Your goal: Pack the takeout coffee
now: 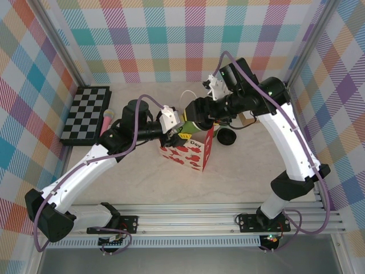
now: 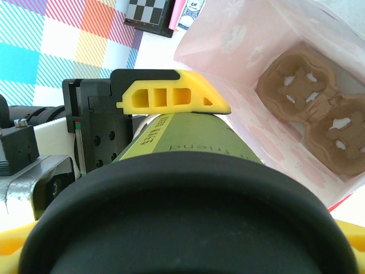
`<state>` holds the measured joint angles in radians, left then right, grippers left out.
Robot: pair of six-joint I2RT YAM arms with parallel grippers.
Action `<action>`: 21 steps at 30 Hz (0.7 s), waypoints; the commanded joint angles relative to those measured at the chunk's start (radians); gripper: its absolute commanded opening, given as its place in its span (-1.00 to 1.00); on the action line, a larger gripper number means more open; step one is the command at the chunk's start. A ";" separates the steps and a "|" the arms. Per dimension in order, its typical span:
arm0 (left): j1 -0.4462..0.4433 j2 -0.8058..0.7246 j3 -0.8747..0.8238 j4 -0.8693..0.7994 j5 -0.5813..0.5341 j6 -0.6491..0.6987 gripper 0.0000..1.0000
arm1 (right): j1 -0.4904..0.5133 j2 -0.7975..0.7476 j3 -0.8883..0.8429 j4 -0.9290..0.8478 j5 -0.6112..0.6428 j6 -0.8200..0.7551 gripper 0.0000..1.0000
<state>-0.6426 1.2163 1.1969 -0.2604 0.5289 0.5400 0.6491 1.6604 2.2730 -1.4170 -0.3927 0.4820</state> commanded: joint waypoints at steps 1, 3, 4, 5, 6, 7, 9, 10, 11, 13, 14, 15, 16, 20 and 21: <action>0.003 -0.003 0.028 -0.055 0.000 0.001 0.27 | 0.004 -0.025 0.030 -0.016 0.018 -0.009 0.64; 0.003 -0.005 0.028 -0.056 0.001 -0.005 0.27 | 0.004 -0.033 0.027 -0.012 0.027 -0.005 0.65; 0.003 -0.007 0.027 -0.054 0.003 -0.009 0.27 | 0.004 -0.038 0.021 -0.010 0.022 -0.003 0.72; 0.004 -0.009 0.026 -0.053 0.002 -0.010 0.27 | 0.005 -0.043 0.013 -0.005 0.017 -0.003 0.81; 0.003 -0.009 0.026 -0.050 0.002 -0.014 0.27 | 0.004 -0.050 0.000 0.007 0.005 -0.003 0.90; 0.004 -0.009 0.026 -0.049 0.002 -0.015 0.27 | 0.004 -0.060 -0.018 0.024 -0.008 -0.003 0.93; 0.003 -0.007 0.026 -0.049 -0.001 -0.018 0.27 | 0.004 -0.078 -0.046 0.057 -0.021 0.001 0.94; 0.003 -0.006 0.024 -0.050 -0.003 -0.019 0.27 | 0.004 -0.085 -0.053 0.065 -0.021 0.003 0.95; 0.003 -0.007 0.024 -0.050 -0.004 -0.019 0.27 | 0.005 -0.088 -0.053 0.066 -0.020 0.002 0.94; 0.003 -0.007 0.022 -0.049 -0.006 -0.021 0.27 | 0.004 -0.091 -0.050 0.059 -0.019 0.000 0.94; 0.004 -0.007 0.022 -0.048 -0.006 -0.020 0.27 | 0.004 -0.092 -0.053 0.058 -0.020 0.000 0.93; 0.003 -0.007 0.023 -0.049 -0.005 -0.020 0.27 | 0.005 -0.093 -0.056 0.055 -0.020 0.001 0.92; 0.003 -0.008 0.023 -0.048 -0.006 -0.020 0.27 | 0.004 -0.094 -0.061 0.055 -0.023 0.002 0.92; 0.003 -0.006 0.025 -0.054 -0.001 -0.016 0.27 | 0.004 -0.091 -0.072 0.056 -0.032 0.002 0.92; 0.003 -0.005 0.026 -0.058 0.002 -0.015 0.27 | 0.004 -0.087 -0.071 0.053 -0.028 0.001 0.91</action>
<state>-0.6426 1.2152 1.2034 -0.2867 0.5381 0.5350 0.6498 1.5967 2.2044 -1.3773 -0.3870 0.4850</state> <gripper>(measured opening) 0.635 0.957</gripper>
